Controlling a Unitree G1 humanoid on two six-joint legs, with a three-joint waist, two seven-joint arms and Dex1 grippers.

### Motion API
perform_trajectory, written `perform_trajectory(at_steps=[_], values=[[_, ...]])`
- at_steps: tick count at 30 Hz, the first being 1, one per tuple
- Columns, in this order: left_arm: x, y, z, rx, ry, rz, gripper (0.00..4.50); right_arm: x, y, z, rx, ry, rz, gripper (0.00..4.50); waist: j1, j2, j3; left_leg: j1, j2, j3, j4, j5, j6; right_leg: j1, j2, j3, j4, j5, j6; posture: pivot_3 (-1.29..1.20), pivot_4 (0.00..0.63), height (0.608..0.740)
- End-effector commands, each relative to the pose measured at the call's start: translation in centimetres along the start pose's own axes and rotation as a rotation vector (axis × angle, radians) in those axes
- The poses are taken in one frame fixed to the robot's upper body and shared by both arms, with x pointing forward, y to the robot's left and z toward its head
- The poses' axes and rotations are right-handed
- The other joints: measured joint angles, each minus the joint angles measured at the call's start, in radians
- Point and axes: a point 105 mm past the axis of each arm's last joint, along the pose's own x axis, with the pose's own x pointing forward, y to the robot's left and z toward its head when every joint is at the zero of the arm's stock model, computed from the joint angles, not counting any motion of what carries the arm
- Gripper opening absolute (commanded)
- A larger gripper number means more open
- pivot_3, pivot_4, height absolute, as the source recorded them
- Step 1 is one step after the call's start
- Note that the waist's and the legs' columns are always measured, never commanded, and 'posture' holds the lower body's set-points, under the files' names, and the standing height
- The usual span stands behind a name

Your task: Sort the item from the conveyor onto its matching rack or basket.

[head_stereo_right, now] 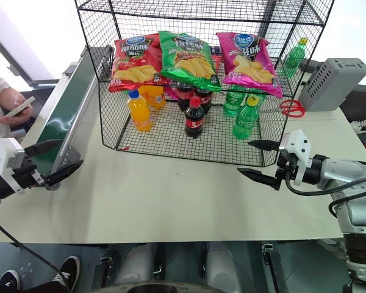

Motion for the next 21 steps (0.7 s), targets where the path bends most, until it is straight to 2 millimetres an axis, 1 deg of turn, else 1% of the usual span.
perform_trajectory(at_steps=[1, 7, 13, 16, 21], values=[[-0.1, -0.1, 0.7, 0.02, -0.022, -0.007, 4.5, -0.2, -0.3, 0.7, -0.036, -0.008, 0.001, 4.45, 0.0, 0.0, 0.0, 0.0, 0.0, 0.0, 0.0, 0.0, 0.0, 0.0, 0.0, 0.0, 0.0, 0.0, 0.0, 0.0, 0.15, 0.74], [-0.2, -0.3, 0.1, 0.011, -0.008, -0.009, 4.5, 0.1, -0.4, 0.8, -0.043, -0.016, 0.005, 4.45, -0.001, 0.0, 0.0, 0.0, 0.0, 0.0, 0.0, 0.0, 0.0, 0.0, 0.0, 0.0, 0.0, 0.0, 0.0, 0.0, 0.15, 0.74], [-0.1, -0.2, 0.0, 0.013, -0.012, -0.01, 4.5, 0.4, -0.3, 0.8, -0.046, -0.021, 0.008, 4.45, 0.0, 0.0, 0.0, 0.0, 0.0, 0.0, 0.0, 0.0, 0.0, 0.0, 0.0, 0.0, 0.0, 0.0, 0.0, 0.0, 0.15, 0.74], [-0.1, -0.2, -0.2, 0.008, -0.009, -0.01, 4.5, 0.7, -0.3, 1.2, -0.049, -0.046, 0.013, 4.45, -0.001, 0.0, 0.0, 0.0, 0.0, 0.0, 0.0, 0.0, 0.0, 0.0, 0.0, 0.0, 0.0, 0.0, 0.0, 0.0, 0.15, 0.74], [-0.4, -0.5, -0.9, -0.001, 0.001, -0.011, 4.5, 1.0, -0.9, 1.3, -0.069, -0.036, 0.018, 4.45, -0.002, 0.0, 0.0, 0.0, 0.0, 0.0, 0.0, 0.0, 0.0, 0.0, 0.0, 0.0, 0.0, 0.0, 0.0, 0.0, 0.15, 0.74]])
